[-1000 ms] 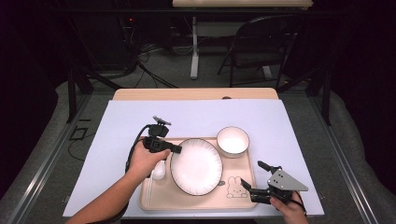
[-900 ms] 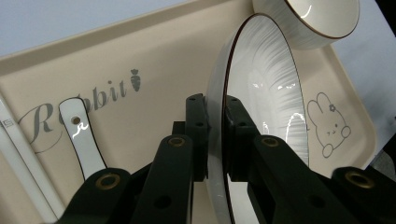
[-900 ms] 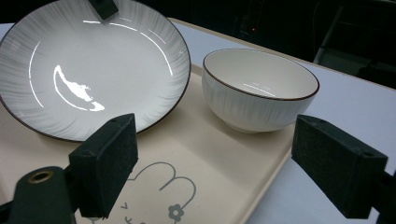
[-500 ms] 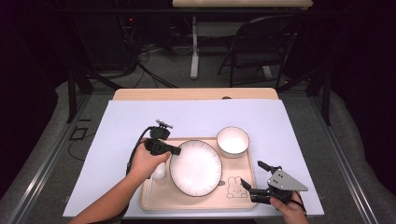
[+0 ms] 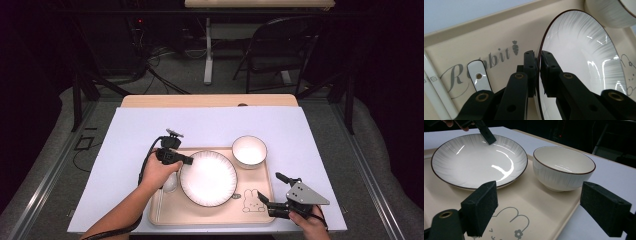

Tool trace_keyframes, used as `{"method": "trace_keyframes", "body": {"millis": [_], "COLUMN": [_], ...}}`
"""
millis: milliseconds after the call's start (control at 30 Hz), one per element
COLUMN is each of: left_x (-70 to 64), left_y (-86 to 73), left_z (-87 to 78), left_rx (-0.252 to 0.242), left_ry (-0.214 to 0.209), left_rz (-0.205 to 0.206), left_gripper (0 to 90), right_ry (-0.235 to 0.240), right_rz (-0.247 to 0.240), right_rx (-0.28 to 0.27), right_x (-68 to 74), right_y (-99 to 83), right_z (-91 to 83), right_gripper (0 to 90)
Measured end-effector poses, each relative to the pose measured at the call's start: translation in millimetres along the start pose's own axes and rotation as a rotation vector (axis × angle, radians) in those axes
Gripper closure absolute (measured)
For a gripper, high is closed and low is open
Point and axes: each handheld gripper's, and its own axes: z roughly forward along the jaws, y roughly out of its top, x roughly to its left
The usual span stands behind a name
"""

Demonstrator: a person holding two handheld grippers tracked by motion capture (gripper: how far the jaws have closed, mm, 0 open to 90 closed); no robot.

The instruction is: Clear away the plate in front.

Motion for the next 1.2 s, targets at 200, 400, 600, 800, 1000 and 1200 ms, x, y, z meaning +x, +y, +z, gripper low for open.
{"method": "trace_keyframes", "body": {"millis": [200,400,600,800,1000,1200], "left_x": [7.6,8.7,4.7,-2.1,-3.0,6.4], "left_y": [-2.7,-6.4,-10.4,-16.8,-29.6,-43.9], "left_z": [9.7,14.5,8.1,-7.8,-21.2,-34.2], "left_rx": [0.001,-0.001,-0.049,-0.157,-0.248,-0.307], "left_ry": [0.002,0.025,0.049,0.058,0.07,0.097], "left_rz": [-0.017,-0.027,-0.01,0.021,0.064,0.058], "left_gripper": [81.1,78.5,69.2,53.1,38.6,36.5], "right_ry": [-0.001,0.0,-0.001,-0.003,-0.003,-0.002], "right_rz": [-0.001,0.001,-0.003,-0.002,-0.001,-0.005], "right_rx": [0.001,-0.001,0.0,0.0,0.001,0.005], "right_x": [-0.1,0.1,0.1,0.0,0.3,1.0], "right_y": [-0.2,0.0,-0.1,-0.1,0.0,-0.1], "right_z": [0.2,-0.1,0.1,-0.1,-0.2,0.3], "right_gripper": [13.9,13.9,13.9,13.9,13.9,13.9]}}
